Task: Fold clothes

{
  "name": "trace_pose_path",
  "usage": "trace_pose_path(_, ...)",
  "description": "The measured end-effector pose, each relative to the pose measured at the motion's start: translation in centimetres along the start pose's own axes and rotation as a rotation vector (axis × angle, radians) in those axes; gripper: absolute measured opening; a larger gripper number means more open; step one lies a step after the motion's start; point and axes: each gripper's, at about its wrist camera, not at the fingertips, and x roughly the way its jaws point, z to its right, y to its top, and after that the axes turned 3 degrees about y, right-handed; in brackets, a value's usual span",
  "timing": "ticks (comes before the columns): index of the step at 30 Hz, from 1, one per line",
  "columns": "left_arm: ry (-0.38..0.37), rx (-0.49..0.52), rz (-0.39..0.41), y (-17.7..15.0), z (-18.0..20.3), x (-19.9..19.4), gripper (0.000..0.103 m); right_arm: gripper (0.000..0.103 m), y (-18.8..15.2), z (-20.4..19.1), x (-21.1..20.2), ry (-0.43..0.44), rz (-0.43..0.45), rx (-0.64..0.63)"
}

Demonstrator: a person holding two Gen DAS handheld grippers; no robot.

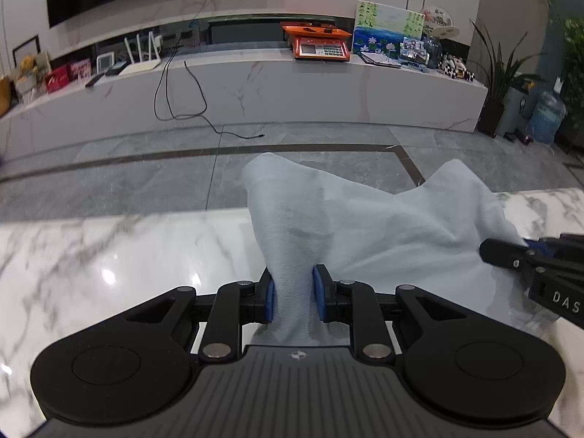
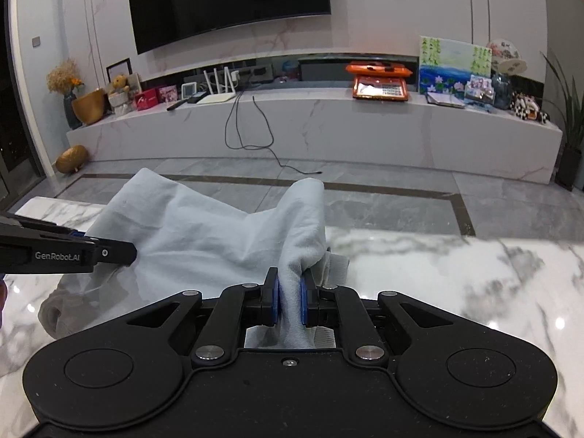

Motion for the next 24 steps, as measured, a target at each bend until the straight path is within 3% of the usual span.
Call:
trace_pose_path(14, -0.011, -0.019, 0.006, -0.3, -1.0, 0.4, 0.021, 0.01, 0.1, -0.2, 2.0, -0.011, 0.009, -0.005)
trace_pose_path(17, -0.012, -0.023, 0.014, 0.5, -1.3, 0.5, 0.023, 0.016, 0.4, 0.0, 1.6, -0.008, 0.009, 0.012)
trace_pose_path(21, 0.058, -0.019, 0.106, 0.8, -1.9, -2.1, 0.027, 0.026, 1.0, 0.7, 0.4, -0.026, 0.035, 0.039)
trace_pose_path(24, 0.08, -0.013, 0.206, 1.7, -2.1, -3.9, 0.037, 0.03, 1.5, 1.1, -1.1, -0.055, 0.107, 0.04)
